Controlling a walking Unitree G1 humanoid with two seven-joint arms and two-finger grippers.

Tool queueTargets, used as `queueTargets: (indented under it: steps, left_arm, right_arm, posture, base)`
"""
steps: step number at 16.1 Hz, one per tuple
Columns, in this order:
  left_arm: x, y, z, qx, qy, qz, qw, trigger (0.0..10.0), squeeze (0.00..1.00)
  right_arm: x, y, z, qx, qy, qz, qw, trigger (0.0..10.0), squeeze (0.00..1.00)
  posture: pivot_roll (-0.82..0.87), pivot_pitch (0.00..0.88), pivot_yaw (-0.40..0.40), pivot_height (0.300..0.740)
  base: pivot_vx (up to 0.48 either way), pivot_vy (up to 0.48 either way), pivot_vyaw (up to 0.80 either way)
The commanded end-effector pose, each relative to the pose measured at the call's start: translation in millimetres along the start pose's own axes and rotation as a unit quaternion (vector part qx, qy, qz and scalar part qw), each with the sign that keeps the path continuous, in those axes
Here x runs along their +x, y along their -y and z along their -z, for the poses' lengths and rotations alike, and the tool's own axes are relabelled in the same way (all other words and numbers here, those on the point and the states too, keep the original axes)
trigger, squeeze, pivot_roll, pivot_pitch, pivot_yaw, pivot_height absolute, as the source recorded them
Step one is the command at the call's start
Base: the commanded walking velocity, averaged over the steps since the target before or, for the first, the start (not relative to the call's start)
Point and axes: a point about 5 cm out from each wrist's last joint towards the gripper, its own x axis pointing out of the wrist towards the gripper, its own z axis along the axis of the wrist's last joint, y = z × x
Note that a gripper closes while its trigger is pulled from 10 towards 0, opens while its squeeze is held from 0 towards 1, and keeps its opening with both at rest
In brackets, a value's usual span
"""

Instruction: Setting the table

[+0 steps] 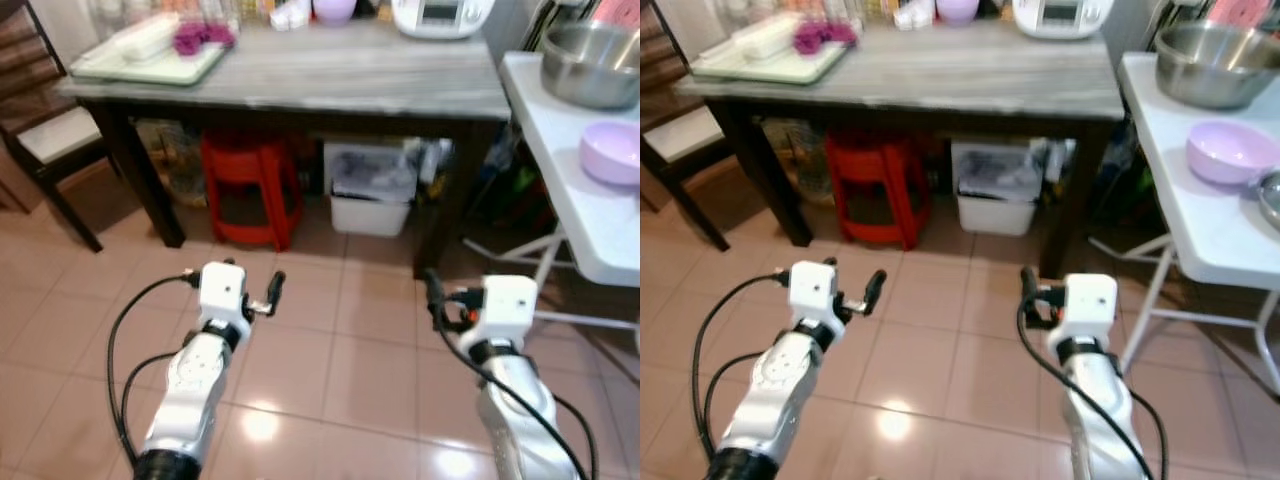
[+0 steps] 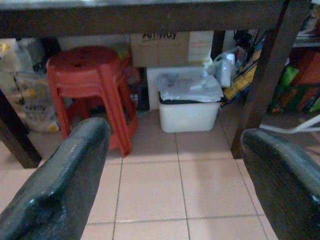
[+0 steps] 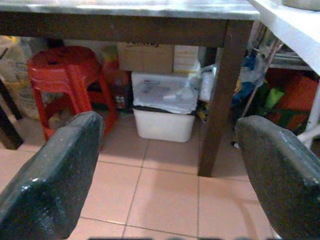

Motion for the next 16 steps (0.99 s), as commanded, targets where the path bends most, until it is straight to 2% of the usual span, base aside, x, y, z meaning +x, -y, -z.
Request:
queueTargets:
  steps: [1, 13, 16]
  left_arm:
    - [1.6, 0.9, -4.0, 0.002, 0.006, 0.004, 1.0, 10.0, 0.0]
    - [3.2, 0.3, -6.1, 0.01, 0.01, 0.001, 1.0, 10.0, 0.0]
    - [4.0, -0.2, -8.8, 0.001, 0.024, -0.012, 1.0, 10.0, 0.0]
  right_arm:
    - [-1.7, 4.5, 1.1, -0.005, -0.003, 0.008, 1.0, 10.0, 0.0]
    - [-2.0, 6.9, 1.1, 0.0, -0.002, 0.019, 1.0, 10.0, 0.0]
    - [-0.7, 9.7, 2.5, -0.01, -0.008, 0.031, 0.999, 10.0, 0.0]
  posture:
    - [-0.08, 0.105, 0.045, 0.74]
    - [-0.08, 0.104, 0.046, 0.74]
    - [-0.08, 0.103, 0.048, 0.74]
  base:
    - [0.0, -0.48, 0.0]
    - [0.0, -0.476, 0.0]
    - [0.0, 0.0, 0.0]
